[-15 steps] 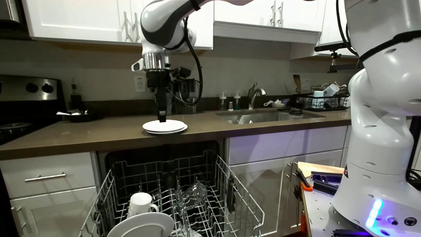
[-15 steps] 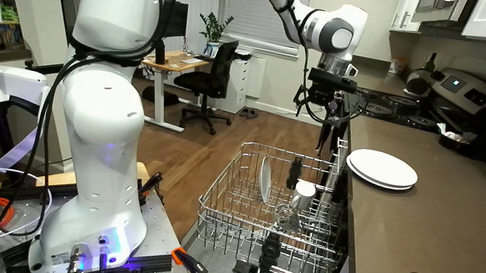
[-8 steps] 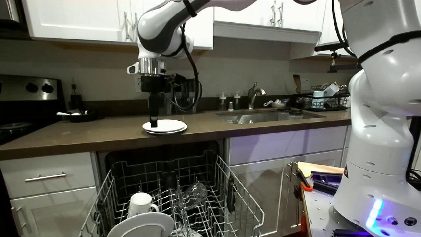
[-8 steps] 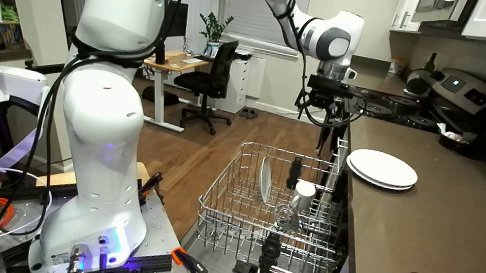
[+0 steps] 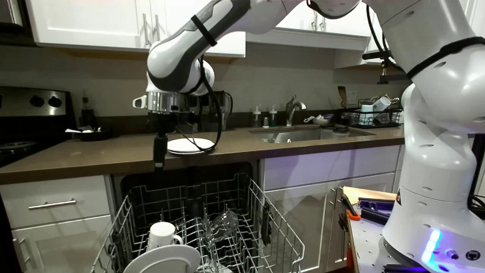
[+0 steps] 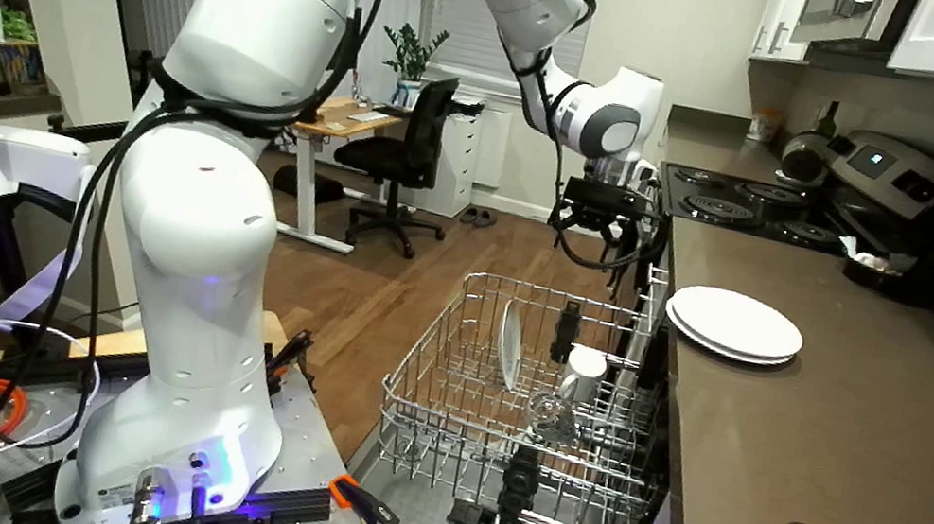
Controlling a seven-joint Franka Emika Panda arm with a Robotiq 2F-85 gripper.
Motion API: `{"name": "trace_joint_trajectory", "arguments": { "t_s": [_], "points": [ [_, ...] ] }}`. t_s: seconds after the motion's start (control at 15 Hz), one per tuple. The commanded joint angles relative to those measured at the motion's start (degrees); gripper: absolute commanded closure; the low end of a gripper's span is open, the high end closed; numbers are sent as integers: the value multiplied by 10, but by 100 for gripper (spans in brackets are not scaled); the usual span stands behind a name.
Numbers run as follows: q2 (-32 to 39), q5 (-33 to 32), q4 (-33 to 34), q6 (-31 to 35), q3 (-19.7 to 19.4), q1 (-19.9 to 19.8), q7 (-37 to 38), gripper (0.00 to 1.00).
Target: Move the white plate from the plate dryer and put it on top of the two plates on the counter
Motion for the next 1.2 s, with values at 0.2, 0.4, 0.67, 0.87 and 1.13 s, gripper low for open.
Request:
{"name": "trace_joint_trajectory", "arguments": {
  "t_s": [0.2,0.4,0.67,0.87,1.13],
  "points": [
    [108,-49,49,24,19,34,92,0],
    [155,-69,85,2,18,41,110,0],
    [201,-89,129,-13,15,44,126,0],
    [228,-88,160,-29,19,42,123,0],
    [242,-82,189,-78,29,36,109,0]
  ]
}}
